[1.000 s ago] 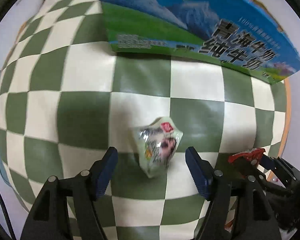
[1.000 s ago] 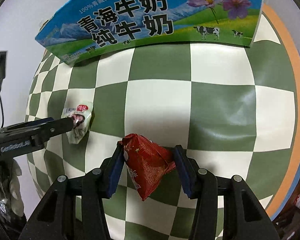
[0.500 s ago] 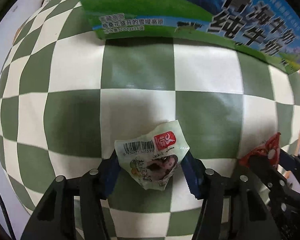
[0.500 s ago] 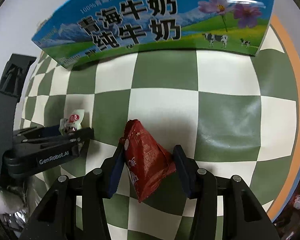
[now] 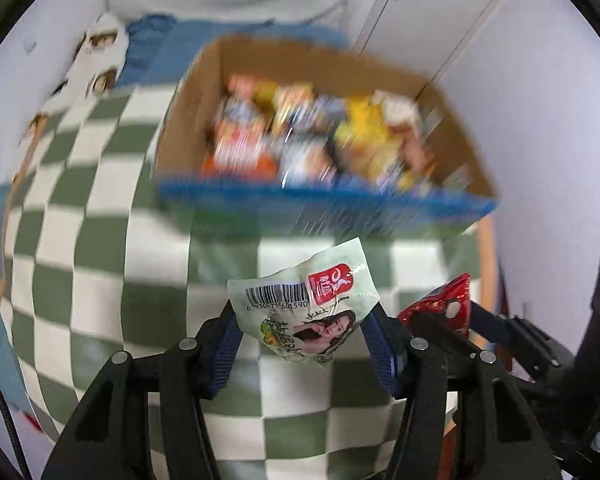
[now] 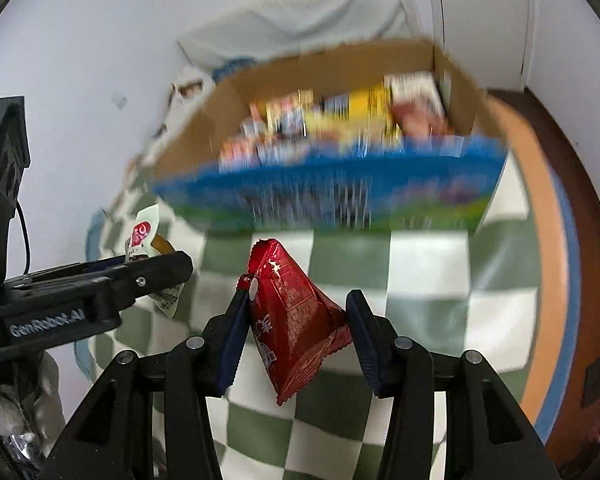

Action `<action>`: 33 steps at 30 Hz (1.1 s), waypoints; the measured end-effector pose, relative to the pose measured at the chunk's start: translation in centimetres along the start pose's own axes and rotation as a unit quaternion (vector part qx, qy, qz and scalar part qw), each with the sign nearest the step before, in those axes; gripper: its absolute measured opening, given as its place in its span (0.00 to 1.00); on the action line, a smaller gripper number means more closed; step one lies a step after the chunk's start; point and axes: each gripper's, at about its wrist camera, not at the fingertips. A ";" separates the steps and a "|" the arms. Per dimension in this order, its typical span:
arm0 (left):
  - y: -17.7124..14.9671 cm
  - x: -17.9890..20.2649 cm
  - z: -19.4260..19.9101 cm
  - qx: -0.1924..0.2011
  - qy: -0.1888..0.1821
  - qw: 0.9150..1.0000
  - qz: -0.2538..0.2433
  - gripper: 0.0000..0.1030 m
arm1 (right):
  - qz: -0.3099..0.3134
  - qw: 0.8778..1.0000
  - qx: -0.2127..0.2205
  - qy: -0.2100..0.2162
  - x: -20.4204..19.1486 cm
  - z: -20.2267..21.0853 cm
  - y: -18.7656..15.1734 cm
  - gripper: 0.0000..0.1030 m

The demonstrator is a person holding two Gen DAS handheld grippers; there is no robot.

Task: Organize snacks
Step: 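Lower both held packets into the box and open both tools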

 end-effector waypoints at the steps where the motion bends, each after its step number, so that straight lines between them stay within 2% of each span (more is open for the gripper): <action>1: 0.9 0.1 1.0 0.012 -0.005 1.000 -0.001 0.53 | 0.003 1.000 0.011 0.001 -0.2 0.8 1.0 0.50; 4: 4.5 1.1 1.6 0.036 -0.008 0.999 -0.005 0.53 | 0.010 0.999 0.041 -0.003 -0.3 3.0 4.3 0.50; 9: 8.1 0.4 2.3 0.046 0.010 0.999 -0.009 0.53 | 0.010 0.998 0.057 -0.021 1.0 3.1 8.5 0.50; 13: 10.9 0.4 -0.6 0.022 0.036 0.999 -0.017 0.53 | -0.003 0.999 0.043 -0.031 3.1 1.6 10.9 0.50; 17: 12.3 -0.1 -4.3 -0.012 0.059 0.998 -0.022 0.53 | -0.023 0.999 0.022 -0.034 5.2 -0.6 12.4 0.50; 20: 12.9 -0.7 -6.9 -0.048 0.062 0.997 -0.019 0.53 | -0.039 0.999 0.006 -0.037 6.5 -2.2 12.8 0.50; 27: 12.4 -1.6 -10.7 -0.106 0.053 0.993 -0.007 0.55 | -0.067 0.997 -0.028 -0.040 8.1 -4.7 12.6 0.52; 28: 12.3 -1.6 -10.9 -0.111 0.054 0.992 -0.006 0.55 | -0.077 0.996 -0.030 -0.038 8.4 -5.0 12.7 0.53; 30: 11.9 -1.5 -11.2 -0.115 0.057 0.992 -0.006 0.55 | -0.086 0.995 -0.037 -0.044 8.7 -5.4 12.7 0.66; 31: 11.8 -1.5 -11.4 -0.116 0.057 0.992 -0.005 0.56 | -0.090 0.994 -0.039 -0.046 8.8 -5.5 12.7 0.69; 33: 11.6 -1.6 -11.6 -0.117 0.056 0.992 0.001 0.61 | -0.094 0.993 -0.041 -0.052 9.0 -5.6 12.7 0.78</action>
Point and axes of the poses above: each gripper's, at about its wrist camera, not at the fingertips, and z roughly against the way its jaws point, x to its right, y to its top, and after that the axes turned 15 degrees about y, right-handed
